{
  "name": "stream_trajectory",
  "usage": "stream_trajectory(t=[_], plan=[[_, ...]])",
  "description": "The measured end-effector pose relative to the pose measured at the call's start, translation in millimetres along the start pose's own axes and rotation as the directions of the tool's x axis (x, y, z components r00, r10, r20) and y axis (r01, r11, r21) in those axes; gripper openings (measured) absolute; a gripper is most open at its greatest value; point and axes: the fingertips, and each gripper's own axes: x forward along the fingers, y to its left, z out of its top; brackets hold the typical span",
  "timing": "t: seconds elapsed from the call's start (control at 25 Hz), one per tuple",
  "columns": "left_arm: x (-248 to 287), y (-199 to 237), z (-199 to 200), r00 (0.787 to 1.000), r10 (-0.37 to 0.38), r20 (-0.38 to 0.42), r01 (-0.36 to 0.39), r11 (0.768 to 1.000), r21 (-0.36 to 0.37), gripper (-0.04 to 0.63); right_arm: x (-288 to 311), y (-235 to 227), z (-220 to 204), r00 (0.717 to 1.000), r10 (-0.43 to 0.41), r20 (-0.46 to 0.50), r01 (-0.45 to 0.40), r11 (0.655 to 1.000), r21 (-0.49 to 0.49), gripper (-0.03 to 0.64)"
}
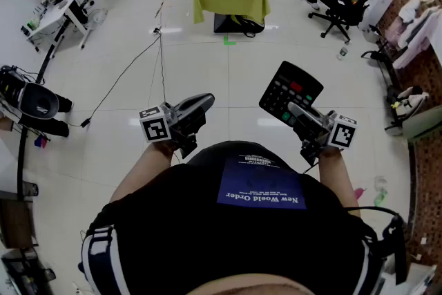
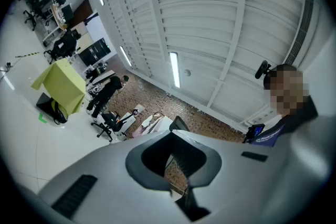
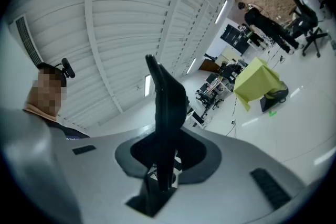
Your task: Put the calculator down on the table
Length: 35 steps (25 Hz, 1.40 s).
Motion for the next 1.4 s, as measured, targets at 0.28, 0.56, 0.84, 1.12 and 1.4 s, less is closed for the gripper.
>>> stream_trajectory(t=[0.28,0.56,0.84,1.12,1.4], plan=[[77,-11,-28,1.0,-0.011,0.0,0.011,1.0,-0.028,0.006,-73,-30,28,0.997,-0.068,-0.028,0.067,0.997,-0.034,0.06],[120,-3,-48,1.0,0.019,-0.017,-0.02,0.998,-0.059,0.006,-101,-66,39,0.996,-0.063,-0.056,0.063,0.998,-0.004,0.06],[81,47,-24,0.999,0.036,-0.013,-0.036,0.997,-0.075,0.006,-42,-86,32,0.998,-0.042,-0.049,0.042,0.999,0.016,0.06],[115,117,40,0.996,-0.066,-0.061,0.062,0.996,-0.071,0.006,12,-117,91,0.996,-0.069,0.06,0.067,0.997,0.036,0.06],[131,184,105,0.973,-0.17,-0.156,0.166,0.985,-0.035,0.006,61,-137,125,0.969,-0.188,0.16,0.191,0.982,0.001,0.06]])
